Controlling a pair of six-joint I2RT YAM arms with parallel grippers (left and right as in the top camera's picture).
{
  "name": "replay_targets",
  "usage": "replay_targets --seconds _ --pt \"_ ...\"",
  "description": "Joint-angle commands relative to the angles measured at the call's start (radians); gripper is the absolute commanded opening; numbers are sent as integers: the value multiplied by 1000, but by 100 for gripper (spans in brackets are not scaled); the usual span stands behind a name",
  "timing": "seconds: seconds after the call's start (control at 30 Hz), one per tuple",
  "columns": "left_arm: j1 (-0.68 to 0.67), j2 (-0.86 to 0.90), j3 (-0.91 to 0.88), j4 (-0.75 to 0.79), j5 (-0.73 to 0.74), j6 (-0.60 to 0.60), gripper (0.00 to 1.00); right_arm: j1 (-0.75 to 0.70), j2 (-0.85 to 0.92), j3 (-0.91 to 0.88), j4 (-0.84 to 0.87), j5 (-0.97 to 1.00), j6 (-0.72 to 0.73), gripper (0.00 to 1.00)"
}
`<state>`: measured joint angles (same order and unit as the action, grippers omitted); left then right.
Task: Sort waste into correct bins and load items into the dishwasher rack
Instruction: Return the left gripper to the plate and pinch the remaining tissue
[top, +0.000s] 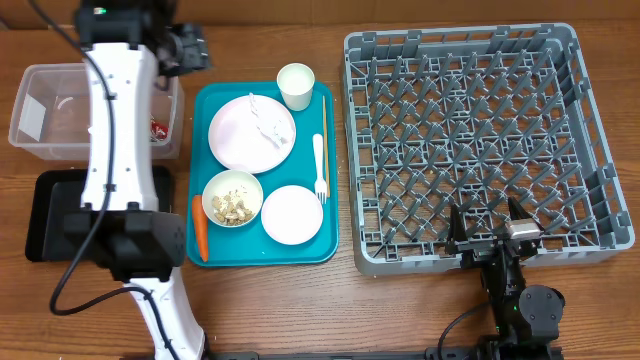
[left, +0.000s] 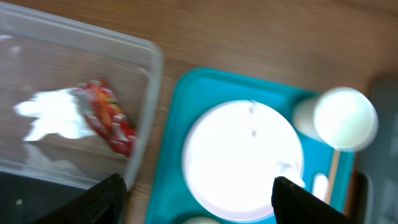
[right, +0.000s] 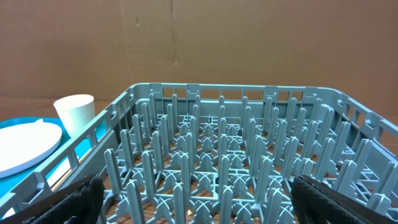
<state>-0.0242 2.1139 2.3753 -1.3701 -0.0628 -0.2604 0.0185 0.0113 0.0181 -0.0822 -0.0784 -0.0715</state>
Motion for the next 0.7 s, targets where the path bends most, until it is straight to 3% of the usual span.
replay_targets --seconds 0.0,0.17,0.33,0.67 --pt "-98 -5 -79 8 5 -53 77 -5 -8 -10 5 -2 -4 100" --pt "-171 -5 -229 122 5 -157 82 -5 -8 -10 5 -2 -4 100" --pt "-179 -5 -360 245 16 -306 78 -5 -8 -10 5 -2 -4 100" --pt "-179 -1 -572 440 38 -403 76 -5 -8 -10 5 -2 -4 100"
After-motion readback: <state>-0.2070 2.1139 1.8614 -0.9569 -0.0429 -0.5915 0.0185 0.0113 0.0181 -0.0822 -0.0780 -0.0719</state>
